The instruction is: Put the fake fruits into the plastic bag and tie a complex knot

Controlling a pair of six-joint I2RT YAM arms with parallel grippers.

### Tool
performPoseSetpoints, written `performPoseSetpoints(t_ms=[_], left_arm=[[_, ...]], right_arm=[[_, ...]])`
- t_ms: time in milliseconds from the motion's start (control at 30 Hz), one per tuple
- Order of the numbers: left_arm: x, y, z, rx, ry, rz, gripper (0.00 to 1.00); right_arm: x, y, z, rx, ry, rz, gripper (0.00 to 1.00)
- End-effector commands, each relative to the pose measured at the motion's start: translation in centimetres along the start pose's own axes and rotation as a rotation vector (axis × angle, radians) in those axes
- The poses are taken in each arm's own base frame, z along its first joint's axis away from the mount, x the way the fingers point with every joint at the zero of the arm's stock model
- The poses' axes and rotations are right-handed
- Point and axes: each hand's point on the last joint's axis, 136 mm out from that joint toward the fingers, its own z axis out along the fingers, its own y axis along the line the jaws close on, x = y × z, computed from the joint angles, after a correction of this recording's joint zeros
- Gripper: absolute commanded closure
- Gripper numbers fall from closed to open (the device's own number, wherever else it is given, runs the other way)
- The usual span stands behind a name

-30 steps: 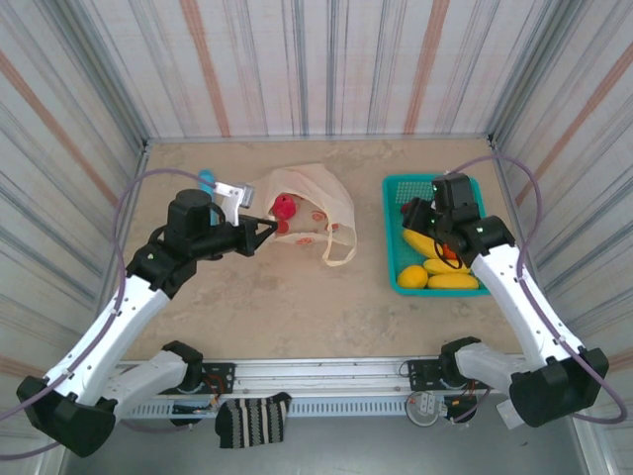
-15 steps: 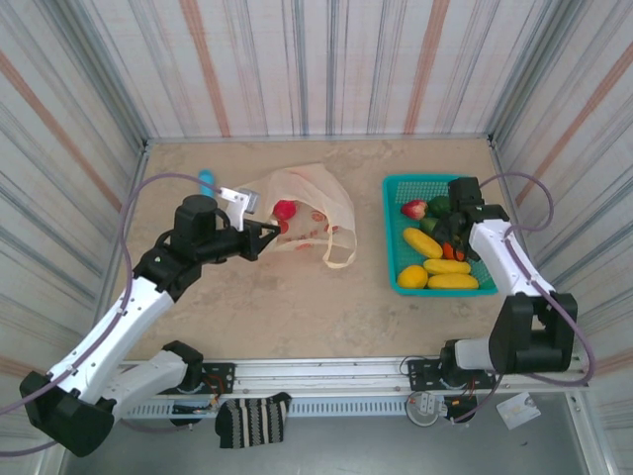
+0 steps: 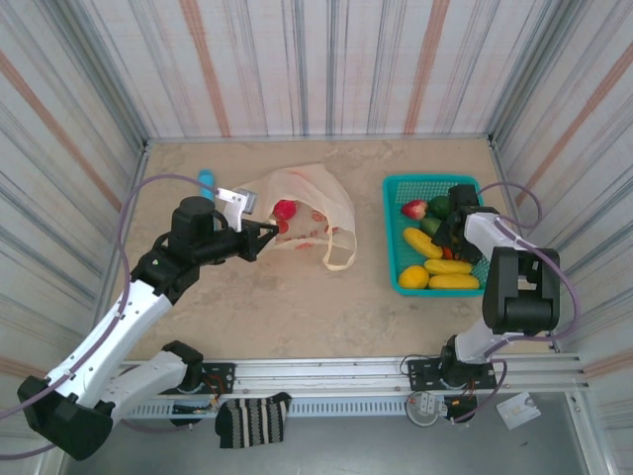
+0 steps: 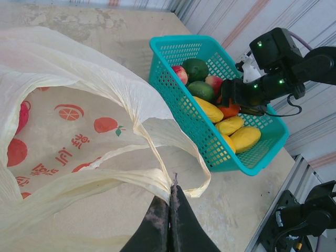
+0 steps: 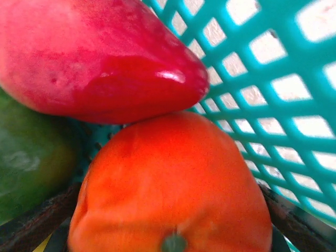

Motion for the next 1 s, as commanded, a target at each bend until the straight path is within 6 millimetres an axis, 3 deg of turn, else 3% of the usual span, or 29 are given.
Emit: performPoseSetpoints(t_ms=[0,333,633,733,800,967], left_arm=[[-0.1,0.2,-0.3,-0.007,-0.019,0.028,1.0],[-0.1,0.7,-0.1,-0.012,-0.015,0.015,1.0],[-0.1,1.1,0.0,-0.02,-0.017,0.003,1.0],[-0.1,1.2,0.0,-0.024,-0.016,0.0,1.0],[0.0,1.2,0.0,-0.026,-0.015,0.0,1.0],[0.0,1.4,0.1,-0.031,-0.014,-0.001,1.0]], right_arm=[[0.5,1.3,1.3,-0.06,0.031,0.001,0.19],[-0.1,1.1,-0.2,-0.066,-0.02,-0.013,0.27],[-2.3,2.3,-8.3,-0.122,-0.244,-0.022,0.29],[-2.0,4.4,-11.4,-0.225,-0.292,-0.053,0.29],[-1.6,6.8,-14.2,-0.341,-0.337,-0.115,0.3],[1.5,13.1,-20.5,-0.699,-0.392,-0.337,0.29]])
